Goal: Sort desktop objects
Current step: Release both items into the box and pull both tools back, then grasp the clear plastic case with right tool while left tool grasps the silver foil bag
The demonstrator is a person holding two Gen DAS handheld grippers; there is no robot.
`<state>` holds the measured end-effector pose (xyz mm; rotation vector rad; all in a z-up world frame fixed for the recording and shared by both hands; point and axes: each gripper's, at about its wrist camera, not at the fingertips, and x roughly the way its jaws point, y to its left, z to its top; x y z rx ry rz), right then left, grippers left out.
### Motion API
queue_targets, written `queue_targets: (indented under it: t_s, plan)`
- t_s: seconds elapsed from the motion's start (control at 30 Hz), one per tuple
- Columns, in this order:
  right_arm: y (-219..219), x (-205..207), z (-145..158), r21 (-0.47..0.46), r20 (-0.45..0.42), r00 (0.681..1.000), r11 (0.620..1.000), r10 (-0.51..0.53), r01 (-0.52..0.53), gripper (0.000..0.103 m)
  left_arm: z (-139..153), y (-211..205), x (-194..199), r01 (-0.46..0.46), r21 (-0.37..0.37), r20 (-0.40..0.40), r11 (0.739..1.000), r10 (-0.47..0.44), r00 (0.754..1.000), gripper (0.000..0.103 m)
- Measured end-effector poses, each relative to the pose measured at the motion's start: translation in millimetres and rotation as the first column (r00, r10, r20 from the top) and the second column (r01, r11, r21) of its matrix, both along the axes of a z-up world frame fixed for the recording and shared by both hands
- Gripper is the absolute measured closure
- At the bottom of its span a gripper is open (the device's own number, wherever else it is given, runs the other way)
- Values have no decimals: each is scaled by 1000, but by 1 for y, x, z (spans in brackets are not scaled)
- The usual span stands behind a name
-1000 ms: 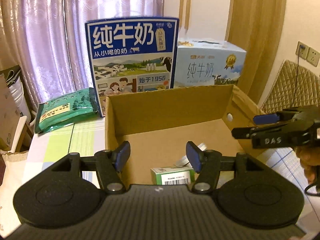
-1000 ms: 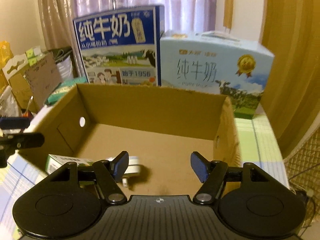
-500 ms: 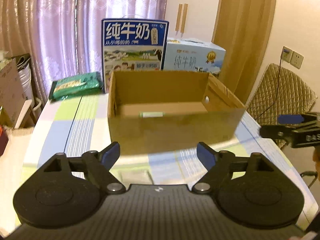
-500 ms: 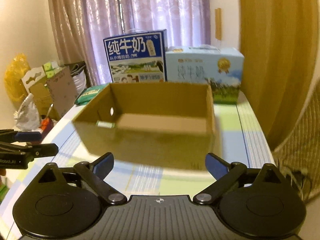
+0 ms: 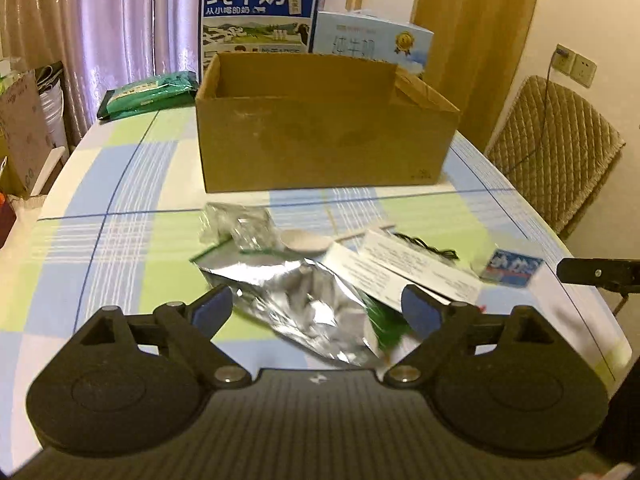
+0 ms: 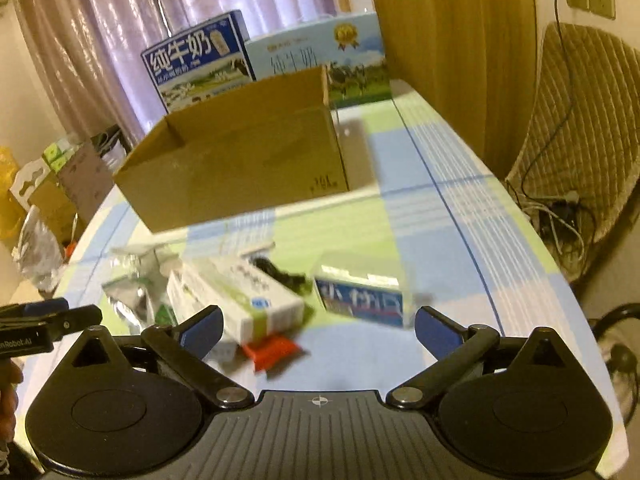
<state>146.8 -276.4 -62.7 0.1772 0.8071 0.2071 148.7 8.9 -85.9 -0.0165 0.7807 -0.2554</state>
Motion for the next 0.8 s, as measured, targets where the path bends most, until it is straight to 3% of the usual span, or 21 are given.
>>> queue_targets:
  t_s: [0.2,0.37,0.53,0.67,0.8]
  plan:
    - [-6,-1,8,-63,12,998,996,59,-59,4,0,-11,-8,8,5,-21,1000,-8,1000,13]
    - [0,15,12,-201,18,980,960,200,-192,4,-2,-19,-6,19,35,-31,999,-18,999,13]
    - [4,38,-5,-346,-57,923,860,381,-376,4,-11,-24,-4,28,44,-54,999,-25,998,13]
    - [11,55,-26,-442,-142,857,743,495,-502,5,-21,-25,1,26,54,-77,998,-22,997,13]
    - [15,73,-43,-473,-203,810,670,550,-573,10,-32,-22,7,11,60,-103,998,-5,995,13]
